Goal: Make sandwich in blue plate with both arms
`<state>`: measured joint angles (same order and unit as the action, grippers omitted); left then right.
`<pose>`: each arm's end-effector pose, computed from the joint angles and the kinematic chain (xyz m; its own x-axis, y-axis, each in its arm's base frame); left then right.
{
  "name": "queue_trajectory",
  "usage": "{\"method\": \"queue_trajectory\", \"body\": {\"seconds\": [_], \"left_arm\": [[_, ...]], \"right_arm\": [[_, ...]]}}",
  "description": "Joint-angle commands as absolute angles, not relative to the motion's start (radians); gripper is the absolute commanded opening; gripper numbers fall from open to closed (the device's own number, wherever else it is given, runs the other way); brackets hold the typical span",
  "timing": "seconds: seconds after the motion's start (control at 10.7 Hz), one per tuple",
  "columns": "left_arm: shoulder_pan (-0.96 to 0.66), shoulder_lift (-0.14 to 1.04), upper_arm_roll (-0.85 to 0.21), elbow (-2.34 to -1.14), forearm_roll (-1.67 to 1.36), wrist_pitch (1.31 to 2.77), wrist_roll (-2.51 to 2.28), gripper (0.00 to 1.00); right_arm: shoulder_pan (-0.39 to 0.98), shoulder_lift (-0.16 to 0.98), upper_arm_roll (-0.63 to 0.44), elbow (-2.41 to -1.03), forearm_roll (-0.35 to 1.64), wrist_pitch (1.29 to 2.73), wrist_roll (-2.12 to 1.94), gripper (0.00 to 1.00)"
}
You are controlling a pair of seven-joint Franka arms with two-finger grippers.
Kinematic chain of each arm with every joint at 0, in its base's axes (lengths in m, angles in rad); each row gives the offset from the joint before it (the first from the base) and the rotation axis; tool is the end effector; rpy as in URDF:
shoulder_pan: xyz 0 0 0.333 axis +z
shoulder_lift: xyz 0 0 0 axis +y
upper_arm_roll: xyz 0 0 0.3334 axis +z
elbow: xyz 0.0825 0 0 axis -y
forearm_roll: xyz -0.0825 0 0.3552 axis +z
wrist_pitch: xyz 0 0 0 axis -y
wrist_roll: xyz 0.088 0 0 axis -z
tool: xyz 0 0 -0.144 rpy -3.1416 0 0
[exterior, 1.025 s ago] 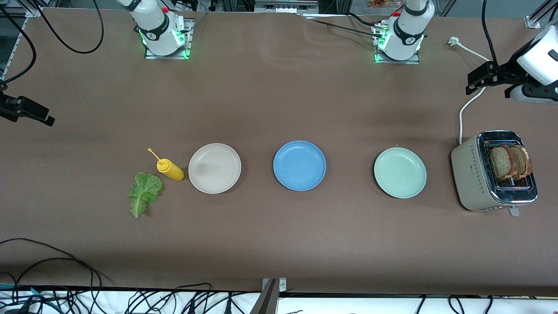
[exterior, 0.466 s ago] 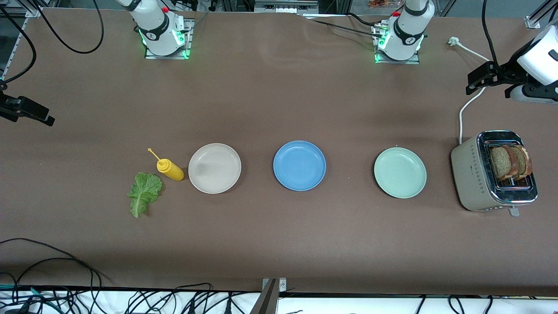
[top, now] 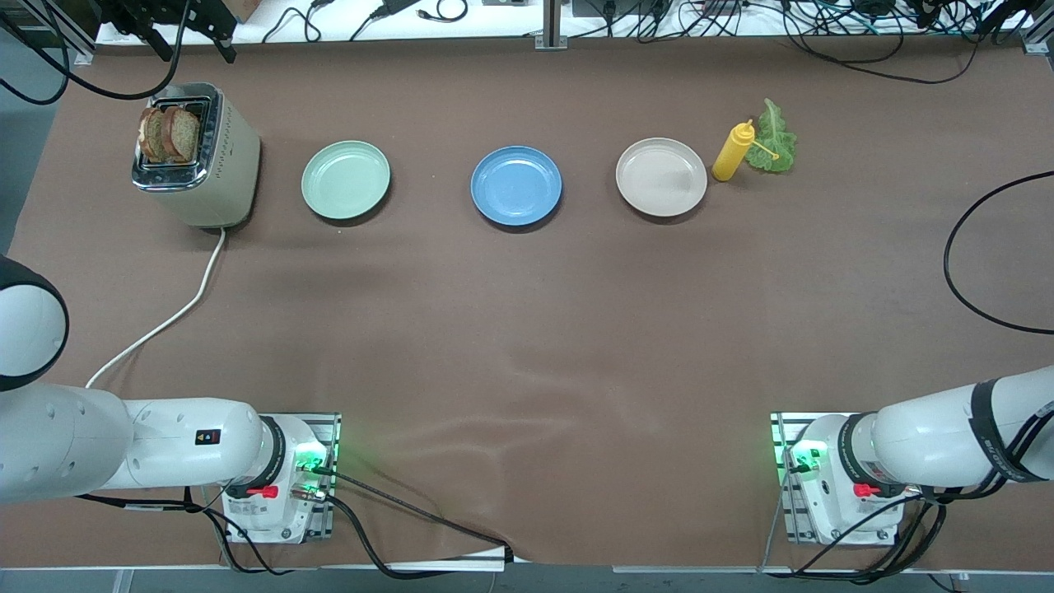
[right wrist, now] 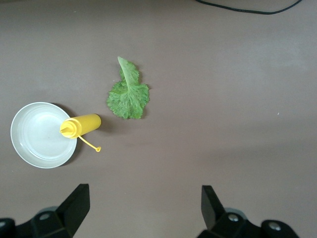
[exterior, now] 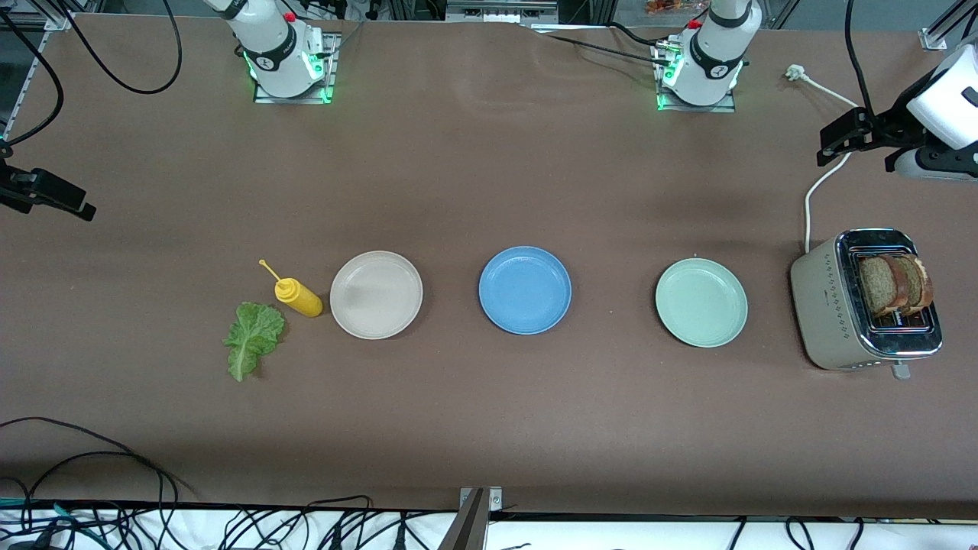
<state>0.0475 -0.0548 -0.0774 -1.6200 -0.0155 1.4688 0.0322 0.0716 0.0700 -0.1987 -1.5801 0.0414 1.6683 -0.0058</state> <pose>0.4923 -0.0182 0.6030 0.9934 -0.0630 -0.0960 -0.0619 -0.9980 0.0144 0.5532 -0.0615 0.5723 0.9921 -0.1242 0.0197 -0.1237 -0.9919 -0.0273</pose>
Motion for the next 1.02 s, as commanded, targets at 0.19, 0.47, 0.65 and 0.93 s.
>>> {"method": "queue_trajectory", "body": {"seconds": [0.19,0.47,0.65,0.93], "left_arm": [[0.055,-0.063,-0.077,-1.612,-0.034,1.450,0.061,1.00],[0.055,-0.063,-0.075,-1.612,-0.034,1.450,0.060,1.00],[0.055,-0.063,-0.072,-1.611,-0.034,1.450,0.061,1.00],[0.055,-0.058,-0.067,-1.598,-0.032,1.451,0.060,1.00]], "right_arm": [[0.067,0.072,-0.206,-1.560,0.037,1.651,-0.017,1.00],[0.067,0.071,-0.206,-1.560,0.037,1.649,-0.017,1.00],[0.067,0.071,-0.206,-1.559,0.034,1.647,-0.017,1.00],[0.067,0.071,-0.204,-1.560,0.034,1.647,-0.017,1.00]]}}
